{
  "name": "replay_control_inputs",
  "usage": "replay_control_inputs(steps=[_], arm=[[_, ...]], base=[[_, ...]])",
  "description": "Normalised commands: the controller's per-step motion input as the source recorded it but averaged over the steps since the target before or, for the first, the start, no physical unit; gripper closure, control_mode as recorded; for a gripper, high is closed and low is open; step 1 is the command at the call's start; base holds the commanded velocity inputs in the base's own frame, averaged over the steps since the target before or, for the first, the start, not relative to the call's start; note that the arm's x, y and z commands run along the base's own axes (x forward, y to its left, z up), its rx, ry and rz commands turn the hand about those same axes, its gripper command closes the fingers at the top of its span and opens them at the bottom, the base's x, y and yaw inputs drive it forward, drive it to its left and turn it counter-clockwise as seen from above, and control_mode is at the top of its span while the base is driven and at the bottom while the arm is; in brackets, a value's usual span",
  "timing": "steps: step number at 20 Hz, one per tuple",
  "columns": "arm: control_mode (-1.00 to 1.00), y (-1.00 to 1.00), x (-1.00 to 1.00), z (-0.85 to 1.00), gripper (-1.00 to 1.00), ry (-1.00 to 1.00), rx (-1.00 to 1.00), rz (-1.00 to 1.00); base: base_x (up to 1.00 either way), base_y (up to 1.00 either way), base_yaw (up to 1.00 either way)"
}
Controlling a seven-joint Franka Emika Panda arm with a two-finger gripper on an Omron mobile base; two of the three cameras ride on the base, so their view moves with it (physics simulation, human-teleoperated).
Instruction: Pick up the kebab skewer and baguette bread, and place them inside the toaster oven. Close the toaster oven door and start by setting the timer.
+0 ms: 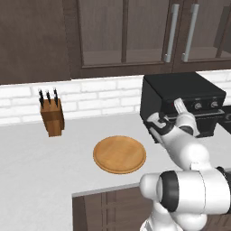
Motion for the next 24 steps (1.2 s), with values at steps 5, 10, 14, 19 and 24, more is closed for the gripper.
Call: replay_control_inputs(steps=[5, 10, 14, 19, 24], arm=[[-1.0, -0.31, -0.36, 0.0, 1.0, 0.16, 0.1, -0.12], [-1.0, -0.52, -0.41, -0.18, 1.0, 0.17, 0.08, -0.14], [-1.0, -0.55, -0.43, -0.35, 1.0, 0.2, 0.08, -0.13], [-1.0, -0.51, -0.62, -0.29, 1.0, 0.23, 0.11, -0.09], [-1.0, -0.08, -0.84, -0.28, 1.0, 0.25, 0.11, -0.05]], base=[[0.0, 0.0, 0.0], [0.0, 0.0, 0.0], [0.0, 0.0, 0.0], [0.0, 0.0, 0.0], [0.0, 0.0, 0.0]])
